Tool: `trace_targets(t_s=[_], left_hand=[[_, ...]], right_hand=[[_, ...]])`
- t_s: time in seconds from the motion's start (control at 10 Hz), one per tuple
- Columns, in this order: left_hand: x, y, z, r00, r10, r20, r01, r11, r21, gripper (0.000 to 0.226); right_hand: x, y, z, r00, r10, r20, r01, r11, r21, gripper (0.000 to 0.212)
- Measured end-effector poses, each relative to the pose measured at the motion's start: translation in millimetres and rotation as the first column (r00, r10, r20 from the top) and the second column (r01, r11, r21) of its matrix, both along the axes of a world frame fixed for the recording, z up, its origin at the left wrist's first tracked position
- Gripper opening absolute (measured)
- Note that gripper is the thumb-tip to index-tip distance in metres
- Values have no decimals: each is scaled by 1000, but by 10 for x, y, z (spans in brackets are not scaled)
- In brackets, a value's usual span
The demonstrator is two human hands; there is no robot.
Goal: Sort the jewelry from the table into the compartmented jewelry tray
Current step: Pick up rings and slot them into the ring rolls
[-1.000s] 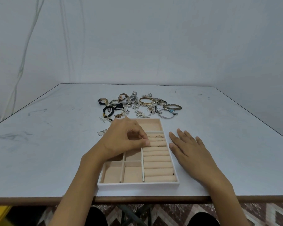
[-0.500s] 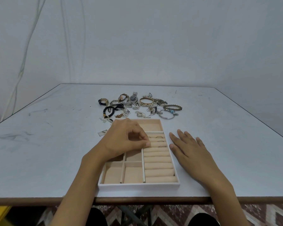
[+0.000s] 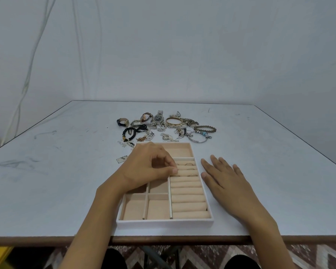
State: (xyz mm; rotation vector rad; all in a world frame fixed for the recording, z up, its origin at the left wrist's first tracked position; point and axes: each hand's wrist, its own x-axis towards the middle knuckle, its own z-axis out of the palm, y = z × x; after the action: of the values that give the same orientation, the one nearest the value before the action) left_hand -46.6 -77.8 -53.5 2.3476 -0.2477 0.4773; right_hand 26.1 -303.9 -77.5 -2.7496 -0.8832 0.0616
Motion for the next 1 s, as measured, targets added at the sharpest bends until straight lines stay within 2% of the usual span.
trace_targets(t_s=[0.3, 0.4, 0.5, 0.6, 0.7, 0.8, 0.9, 1.0], left_hand=[[-6, 40, -20, 998, 62, 0, -62, 995, -82, 19], [23, 108, 18, 990, 139, -25, -141, 974, -179, 13], [133, 282, 65, 960, 280, -4, -273, 933, -234, 9], [299, 513, 91, 904, 427, 3, -416, 883, -216, 7], [500, 703, 116, 858, 513, -36, -513, 850, -119, 11], [719, 803, 135, 840, 538, -73, -539, 842, 7, 13], [916, 811, 87, 848, 523, -90, -514, 852, 101, 13], [1091, 776, 16, 862, 501, -81, -467, 846, 258, 20]], right_hand=[[-11, -5, 19, 1000, 5, -2, -5, 1000, 3, 51], [24, -11, 156, 1000, 8, -4, -8, 999, 31, 48], [194, 40, 386, 999, 1, -47, 0, 1000, 30, 35], [475, 242, 605, 998, -33, -59, 35, 999, 21, 18], [813, 595, 673, 998, -54, 12, 52, 992, 112, 11], [1057, 966, 644, 992, -62, 108, 41, 983, 180, 18], [1212, 1282, 563, 996, 32, 88, -48, 981, 186, 22], [1287, 1535, 441, 986, 118, 118, -130, 986, 101, 32]])
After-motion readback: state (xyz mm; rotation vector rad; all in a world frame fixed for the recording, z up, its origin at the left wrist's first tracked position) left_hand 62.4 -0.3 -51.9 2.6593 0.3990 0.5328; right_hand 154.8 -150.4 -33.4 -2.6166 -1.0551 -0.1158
